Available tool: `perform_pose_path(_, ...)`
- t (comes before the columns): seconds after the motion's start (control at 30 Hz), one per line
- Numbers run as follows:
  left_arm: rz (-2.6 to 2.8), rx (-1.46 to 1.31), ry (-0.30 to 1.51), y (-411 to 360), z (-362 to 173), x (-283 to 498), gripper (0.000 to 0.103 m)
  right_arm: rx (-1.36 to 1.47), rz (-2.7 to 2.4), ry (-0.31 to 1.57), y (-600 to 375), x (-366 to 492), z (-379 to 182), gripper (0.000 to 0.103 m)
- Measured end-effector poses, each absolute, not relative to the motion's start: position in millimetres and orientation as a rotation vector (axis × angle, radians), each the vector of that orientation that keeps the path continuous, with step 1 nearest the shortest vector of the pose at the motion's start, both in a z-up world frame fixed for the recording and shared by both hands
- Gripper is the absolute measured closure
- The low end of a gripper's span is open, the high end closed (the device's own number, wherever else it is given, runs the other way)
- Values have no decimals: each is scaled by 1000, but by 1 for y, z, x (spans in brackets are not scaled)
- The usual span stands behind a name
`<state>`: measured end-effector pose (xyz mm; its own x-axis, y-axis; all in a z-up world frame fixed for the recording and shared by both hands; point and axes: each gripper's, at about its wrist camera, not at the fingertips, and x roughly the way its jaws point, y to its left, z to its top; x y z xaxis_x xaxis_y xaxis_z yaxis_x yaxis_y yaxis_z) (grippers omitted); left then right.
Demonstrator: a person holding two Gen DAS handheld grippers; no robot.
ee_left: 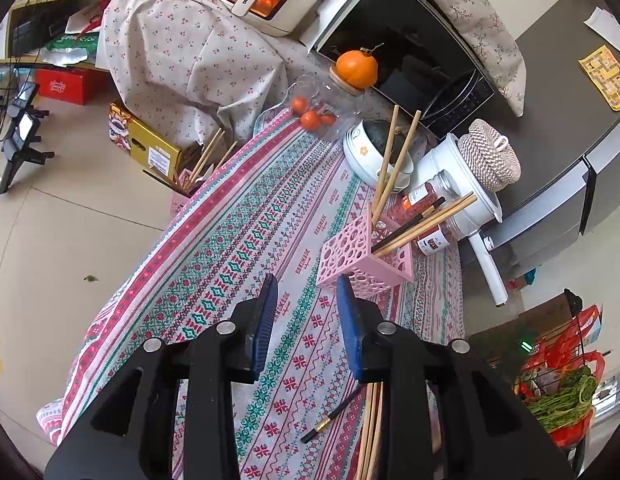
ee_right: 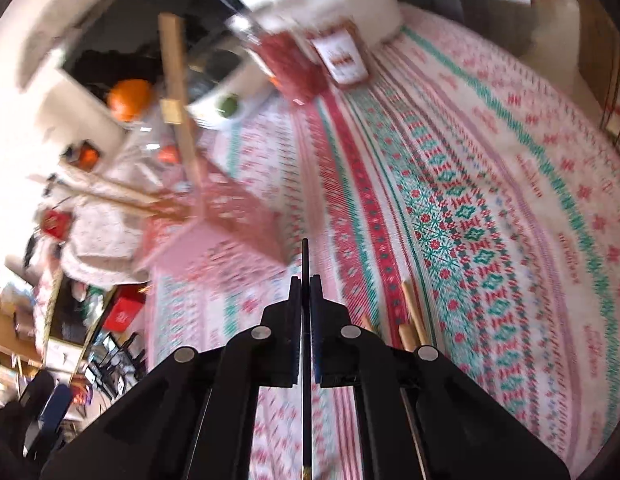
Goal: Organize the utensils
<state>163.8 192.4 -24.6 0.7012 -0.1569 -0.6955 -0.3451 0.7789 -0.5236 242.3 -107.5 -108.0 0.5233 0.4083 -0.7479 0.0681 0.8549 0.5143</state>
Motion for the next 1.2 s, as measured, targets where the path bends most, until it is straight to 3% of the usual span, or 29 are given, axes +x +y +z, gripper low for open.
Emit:
perform_pose_path(0.43, 130, -698, 812, 197, -27, 159, 75, 399, 386, 816, -109, 166, -26, 99)
perform_pose_path(0.83, 131, -694, 838, 192, -34, 165, 75, 423, 391, 682, -120, 202, 66, 102)
perform_pose_path(0.97, 118, -696, 868, 191, -40, 168, 75, 486, 311, 791, -147, 223, 34, 102)
perform_pose_path(1.2, 84, -727, 921, 185, -51, 176, 74, 876, -20, 1163, -237, 235, -147, 95)
